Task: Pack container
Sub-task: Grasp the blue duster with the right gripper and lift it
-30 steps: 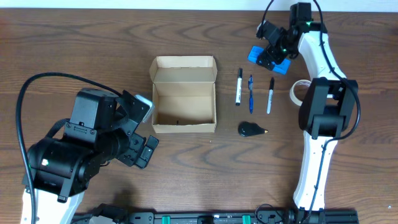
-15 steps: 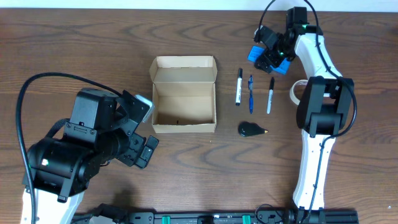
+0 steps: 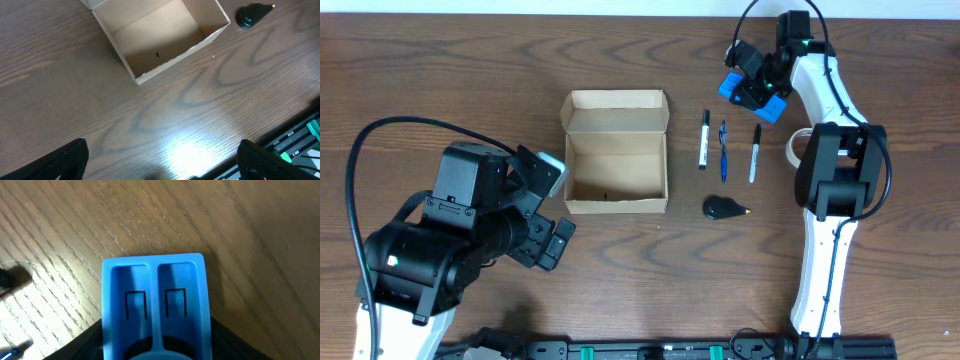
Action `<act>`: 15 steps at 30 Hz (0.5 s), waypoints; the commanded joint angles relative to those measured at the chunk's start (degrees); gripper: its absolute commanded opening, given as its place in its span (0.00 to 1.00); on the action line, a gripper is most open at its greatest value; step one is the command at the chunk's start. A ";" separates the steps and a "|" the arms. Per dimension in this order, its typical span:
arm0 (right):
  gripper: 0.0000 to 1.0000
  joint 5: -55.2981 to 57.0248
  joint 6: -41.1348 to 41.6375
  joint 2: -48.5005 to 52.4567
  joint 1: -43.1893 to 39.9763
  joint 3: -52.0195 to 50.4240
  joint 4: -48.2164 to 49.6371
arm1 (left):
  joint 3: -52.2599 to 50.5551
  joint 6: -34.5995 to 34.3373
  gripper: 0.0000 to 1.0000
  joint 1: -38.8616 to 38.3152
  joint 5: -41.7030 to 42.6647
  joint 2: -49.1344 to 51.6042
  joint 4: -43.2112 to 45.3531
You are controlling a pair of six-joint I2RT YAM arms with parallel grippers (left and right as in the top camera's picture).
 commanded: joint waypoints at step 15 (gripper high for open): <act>0.27 2.08 4.48 1.95 0.55 2.71 0.28 | 0.98 0.74 0.95 0.00 0.42 0.04 -0.22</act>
